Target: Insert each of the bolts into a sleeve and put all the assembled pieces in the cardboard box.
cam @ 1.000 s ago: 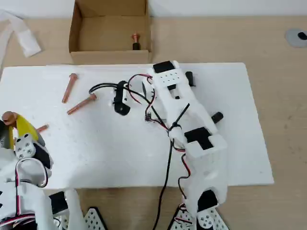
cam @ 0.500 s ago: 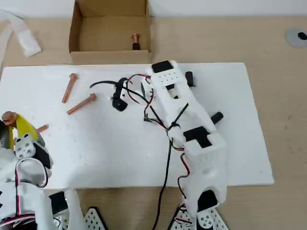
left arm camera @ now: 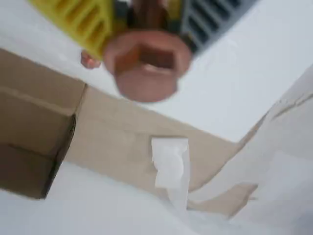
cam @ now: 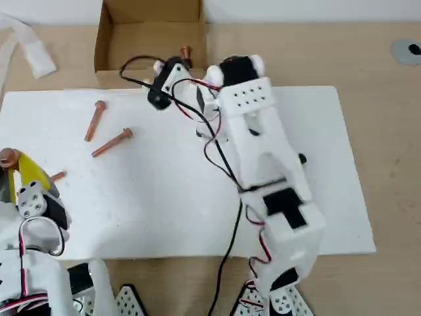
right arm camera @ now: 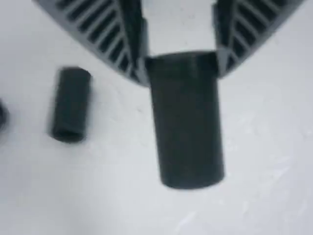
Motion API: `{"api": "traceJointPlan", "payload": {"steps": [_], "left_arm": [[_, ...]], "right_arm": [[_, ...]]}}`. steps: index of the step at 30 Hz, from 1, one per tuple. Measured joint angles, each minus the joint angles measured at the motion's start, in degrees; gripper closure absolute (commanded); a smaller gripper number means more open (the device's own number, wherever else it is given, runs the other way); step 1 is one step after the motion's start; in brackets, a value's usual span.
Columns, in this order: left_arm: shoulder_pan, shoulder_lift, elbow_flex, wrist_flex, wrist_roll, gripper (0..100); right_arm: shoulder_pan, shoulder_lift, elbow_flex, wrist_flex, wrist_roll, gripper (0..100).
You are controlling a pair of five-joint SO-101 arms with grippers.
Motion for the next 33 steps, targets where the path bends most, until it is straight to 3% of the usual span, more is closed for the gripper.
{"api": "traceJointPlan", "payload": {"steps": [6,16,22,28,33], "left_arm": [[0.0,0.0,0.0,-0.1,0.0,99],[0.0,0.0,0.0,1.1,0.0,99],[0.0,0.0,0.0,3.5,0.0,99],[0.0,-0.1,0.0,3.5,0.0,99],[0.0,-0.1,0.0,3.5,0.0,99]], "right_arm": [[-0.1,-14.0,13.3,-1.3,-1.5,98.8],[-2.0,-16.0,40.1,-24.6,-1.5,98.8],[-3.5,-12.2,41.1,-34.0,-4.1,98.8],[-4.0,0.2,38.1,-34.5,-4.0,98.2],[-4.0,6.5,30.9,-29.3,-0.2,81.8]]}}
